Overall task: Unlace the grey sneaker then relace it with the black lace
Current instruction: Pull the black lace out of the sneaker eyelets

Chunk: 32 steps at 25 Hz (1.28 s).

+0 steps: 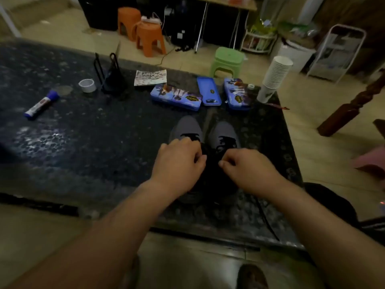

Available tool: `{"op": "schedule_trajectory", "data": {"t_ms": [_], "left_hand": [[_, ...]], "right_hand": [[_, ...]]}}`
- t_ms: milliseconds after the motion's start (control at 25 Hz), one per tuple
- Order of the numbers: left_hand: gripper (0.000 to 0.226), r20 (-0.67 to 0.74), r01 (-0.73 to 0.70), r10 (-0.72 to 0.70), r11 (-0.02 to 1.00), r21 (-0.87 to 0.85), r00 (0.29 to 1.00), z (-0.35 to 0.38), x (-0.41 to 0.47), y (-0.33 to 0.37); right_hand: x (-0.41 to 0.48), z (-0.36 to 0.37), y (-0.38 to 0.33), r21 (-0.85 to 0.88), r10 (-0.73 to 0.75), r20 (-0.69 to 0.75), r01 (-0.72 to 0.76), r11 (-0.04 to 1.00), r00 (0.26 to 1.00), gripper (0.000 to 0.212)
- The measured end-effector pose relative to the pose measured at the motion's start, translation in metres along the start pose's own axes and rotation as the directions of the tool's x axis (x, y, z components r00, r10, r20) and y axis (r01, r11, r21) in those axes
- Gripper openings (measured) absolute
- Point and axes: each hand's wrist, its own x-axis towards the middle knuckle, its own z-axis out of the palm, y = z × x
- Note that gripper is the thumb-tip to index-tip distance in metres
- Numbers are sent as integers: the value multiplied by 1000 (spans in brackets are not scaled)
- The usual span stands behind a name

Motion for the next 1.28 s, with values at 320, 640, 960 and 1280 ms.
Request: {"op": "schedule_trajectory", "data": {"t_ms": [320, 640, 960, 1280], "left_hand": [[43, 168, -2, -46, 962, 274, 985, -1, -35, 27], [37, 356, -20, -74, 967, 252, 932, -33, -43, -1], [24, 80, 35, -26, 993, -110, 996, -11, -51, -20], [48, -273, 266, -404, 863, -429, 873, -1, -77, -20]], "right_hand": [[-43, 19, -18, -22, 15, 41, -14, 1000, 999, 29], [-59, 9, -53, 381, -15, 128, -35, 924, 992, 31], [8, -25, -46, -294, -271, 286, 353, 888, 919, 57], [40, -24, -85, -362, -177, 186, 235, 902, 966, 13]]}}
